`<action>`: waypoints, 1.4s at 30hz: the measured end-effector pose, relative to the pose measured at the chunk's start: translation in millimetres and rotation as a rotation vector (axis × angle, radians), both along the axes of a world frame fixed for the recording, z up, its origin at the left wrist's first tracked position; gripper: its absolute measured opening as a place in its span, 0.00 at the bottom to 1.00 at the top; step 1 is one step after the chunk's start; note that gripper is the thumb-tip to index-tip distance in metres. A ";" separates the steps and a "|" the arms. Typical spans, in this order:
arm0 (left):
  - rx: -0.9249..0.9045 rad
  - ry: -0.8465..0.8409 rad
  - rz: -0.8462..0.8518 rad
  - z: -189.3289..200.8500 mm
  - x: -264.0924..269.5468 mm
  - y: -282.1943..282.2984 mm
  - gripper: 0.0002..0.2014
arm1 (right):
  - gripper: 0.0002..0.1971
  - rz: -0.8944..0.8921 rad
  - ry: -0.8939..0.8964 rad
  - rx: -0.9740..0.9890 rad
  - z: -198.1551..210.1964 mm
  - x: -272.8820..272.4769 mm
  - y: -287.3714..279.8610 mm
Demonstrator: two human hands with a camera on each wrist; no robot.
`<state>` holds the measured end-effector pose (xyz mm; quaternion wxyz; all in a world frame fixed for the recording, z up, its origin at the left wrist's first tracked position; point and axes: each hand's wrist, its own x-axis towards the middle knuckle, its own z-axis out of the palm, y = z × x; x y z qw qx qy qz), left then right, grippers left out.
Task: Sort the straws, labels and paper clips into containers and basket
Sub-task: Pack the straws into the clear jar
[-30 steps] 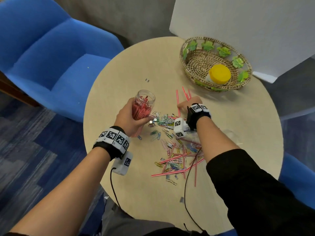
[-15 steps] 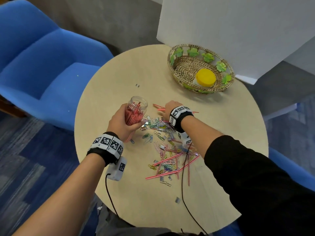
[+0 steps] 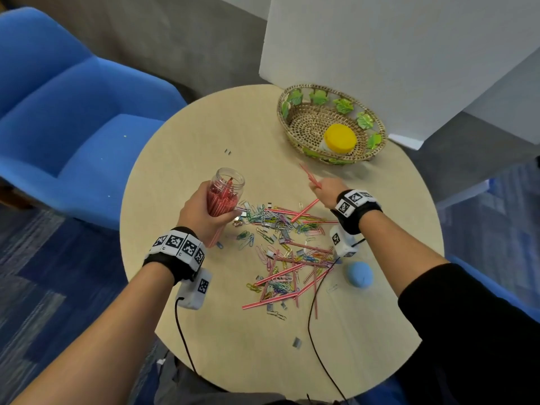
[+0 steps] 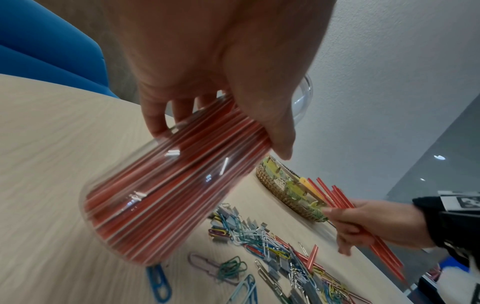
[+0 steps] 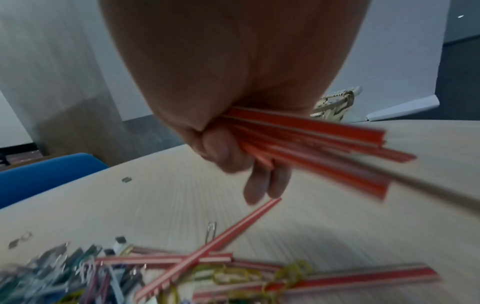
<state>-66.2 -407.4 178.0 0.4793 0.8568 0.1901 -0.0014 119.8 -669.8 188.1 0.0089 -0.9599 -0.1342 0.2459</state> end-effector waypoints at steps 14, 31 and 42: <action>0.009 -0.010 0.017 2.4 -0.3 -4.1 0.33 | 0.06 0.300 -0.053 -0.114 -30.0 -25.4 9.9; 0.013 -0.011 0.004 -5.1 3.8 -5.9 0.34 | 0.13 0.088 0.017 0.002 -30.8 -23.0 16.1; -0.009 -0.020 0.017 -5.3 4.7 -3.9 0.33 | 0.10 -0.837 0.385 1.019 -15.9 -32.4 -39.4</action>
